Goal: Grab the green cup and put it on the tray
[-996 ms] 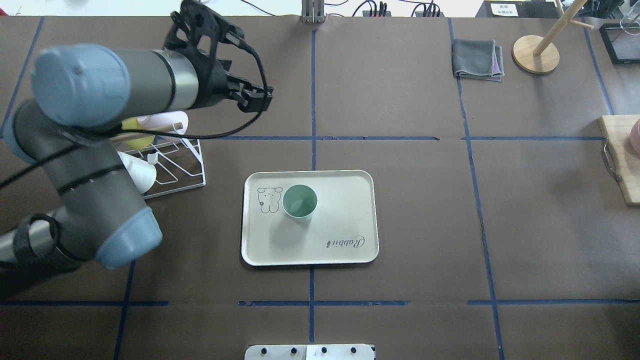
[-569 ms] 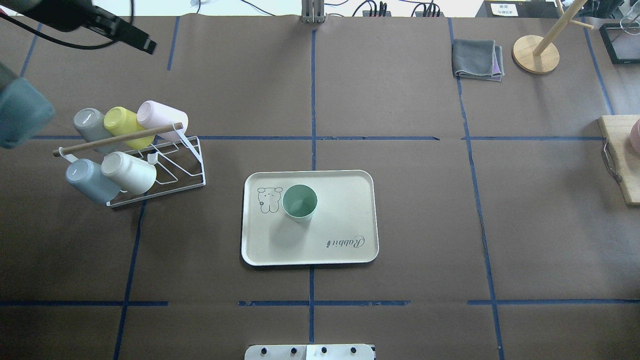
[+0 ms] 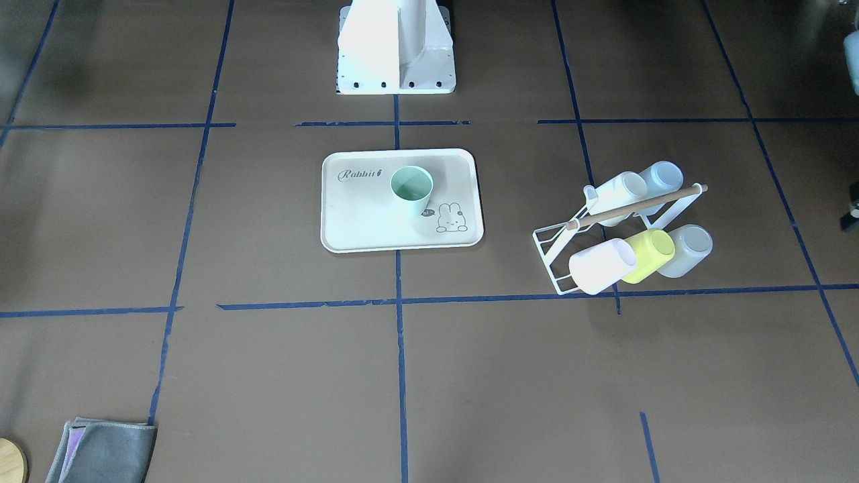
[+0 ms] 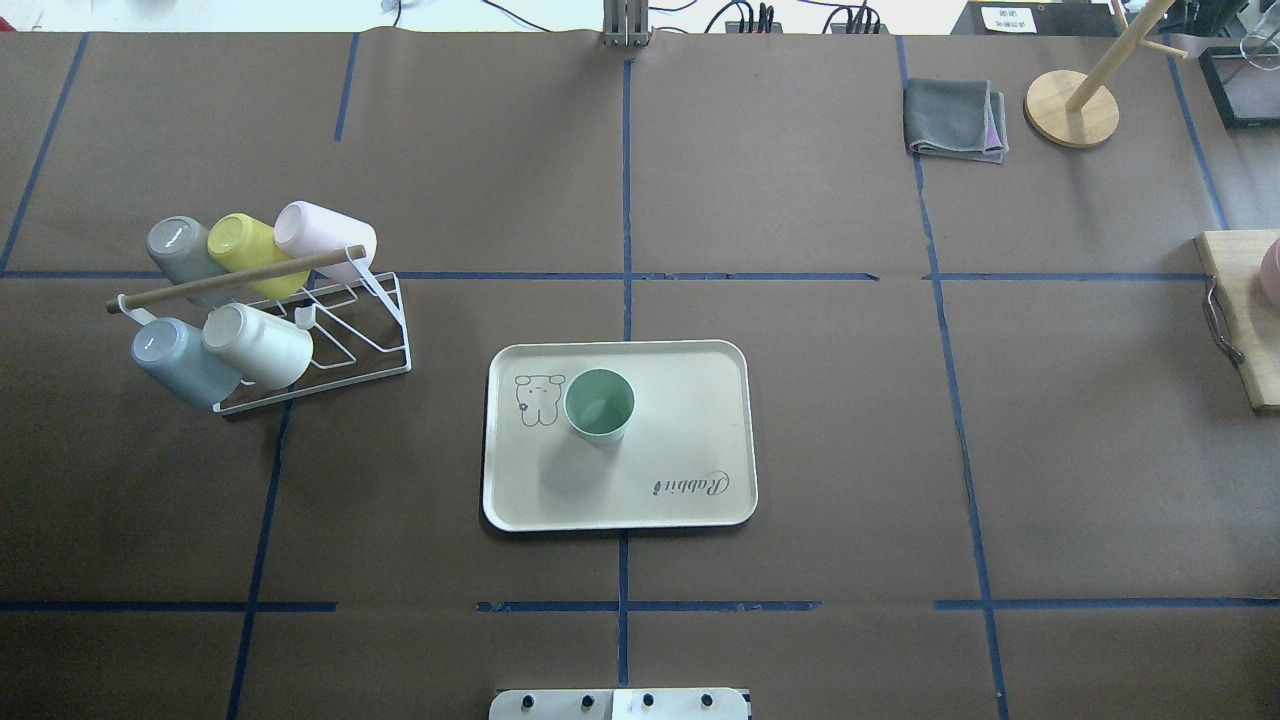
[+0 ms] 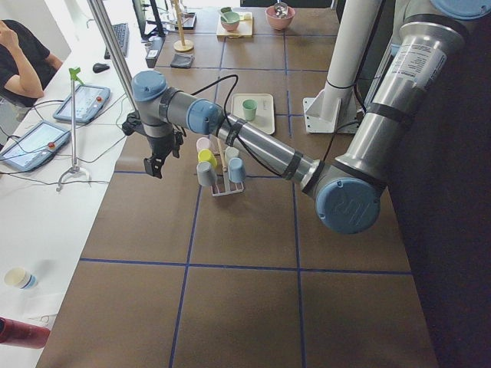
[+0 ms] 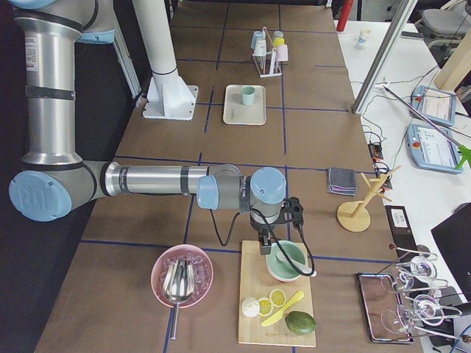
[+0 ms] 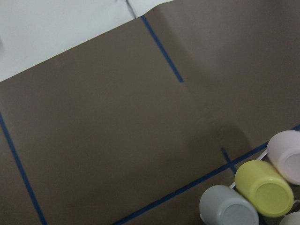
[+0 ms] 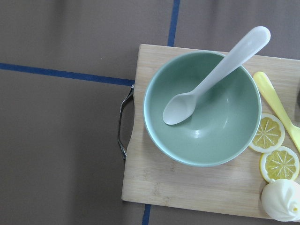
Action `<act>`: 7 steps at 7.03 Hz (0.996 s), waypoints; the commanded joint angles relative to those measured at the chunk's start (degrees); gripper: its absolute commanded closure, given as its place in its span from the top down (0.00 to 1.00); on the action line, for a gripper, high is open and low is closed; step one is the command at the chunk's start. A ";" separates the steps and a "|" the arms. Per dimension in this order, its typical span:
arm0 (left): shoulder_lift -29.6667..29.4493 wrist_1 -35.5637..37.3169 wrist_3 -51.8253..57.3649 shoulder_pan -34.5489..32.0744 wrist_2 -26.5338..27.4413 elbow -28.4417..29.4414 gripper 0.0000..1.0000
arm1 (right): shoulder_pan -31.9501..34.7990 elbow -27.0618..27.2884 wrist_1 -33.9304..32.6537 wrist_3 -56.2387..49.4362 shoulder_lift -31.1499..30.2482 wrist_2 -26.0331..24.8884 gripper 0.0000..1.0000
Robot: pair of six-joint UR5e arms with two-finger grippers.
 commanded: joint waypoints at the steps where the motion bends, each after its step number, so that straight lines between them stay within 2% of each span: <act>1: 5.58 1.15 11.45 -4.42 -0.22 5.84 1.00 | 0.04 -0.76 0.13 0.04 0.25 0.29 1.00; 3: 14.27 -0.42 11.41 -4.70 -0.31 6.21 1.00 | 0.04 -1.53 0.04 0.13 0.34 1.34 1.00; 5: 16.49 -2.62 10.44 -4.88 -0.31 6.04 1.00 | 0.04 -1.45 0.04 0.13 0.25 1.70 1.00; 7: 16.50 -2.63 3.10 -5.84 -0.31 5.77 1.00 | 0.04 -1.37 0.04 0.13 0.43 1.70 1.00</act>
